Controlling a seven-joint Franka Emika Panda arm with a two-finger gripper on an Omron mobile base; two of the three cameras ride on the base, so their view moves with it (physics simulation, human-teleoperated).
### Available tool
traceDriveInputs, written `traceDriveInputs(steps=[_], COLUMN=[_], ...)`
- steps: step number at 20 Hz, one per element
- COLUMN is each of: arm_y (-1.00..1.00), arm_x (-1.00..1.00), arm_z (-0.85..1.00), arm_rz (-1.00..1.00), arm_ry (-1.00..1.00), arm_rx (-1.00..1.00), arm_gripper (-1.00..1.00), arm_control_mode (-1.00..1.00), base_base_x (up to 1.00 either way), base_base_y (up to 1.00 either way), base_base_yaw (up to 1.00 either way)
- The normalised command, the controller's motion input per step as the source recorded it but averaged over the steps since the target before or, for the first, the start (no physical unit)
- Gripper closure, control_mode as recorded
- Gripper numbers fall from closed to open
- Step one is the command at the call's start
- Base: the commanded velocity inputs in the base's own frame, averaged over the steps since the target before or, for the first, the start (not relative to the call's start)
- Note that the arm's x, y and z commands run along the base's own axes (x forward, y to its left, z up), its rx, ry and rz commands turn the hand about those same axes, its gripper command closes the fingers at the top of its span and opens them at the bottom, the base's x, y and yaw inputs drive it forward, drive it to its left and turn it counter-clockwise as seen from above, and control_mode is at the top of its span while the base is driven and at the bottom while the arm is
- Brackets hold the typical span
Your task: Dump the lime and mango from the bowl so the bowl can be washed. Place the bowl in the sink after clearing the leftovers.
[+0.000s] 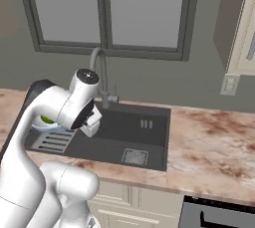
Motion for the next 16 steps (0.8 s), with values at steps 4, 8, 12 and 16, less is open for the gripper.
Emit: traceDriveInputs(steps=[4,8,12,16], arm_y=[0.71,0.78,0.74,0.40], arm_x=[0.12,0.42,0.58,0.58], arm_z=[-0.08,-0.13,-0.16,-0.22], arm_rz=[0.00,0.00,0.00,0.00], arm_ry=[-0.07,-0.01,0.00,0.04], arm_rx=[-0.02,-0.10,-0.21,-0.25], arm_gripper=[1.00,1.00,1.00,1.00], arm_control_mode=[-1.00,-1.00,-1.00,-1.00], base_base_x=[0.00,0.00,0.00,0.00], base_base_y=[0.00,0.00,0.00,0.00], base_base_yaw=[0.00,0.00,0.00,0.00])
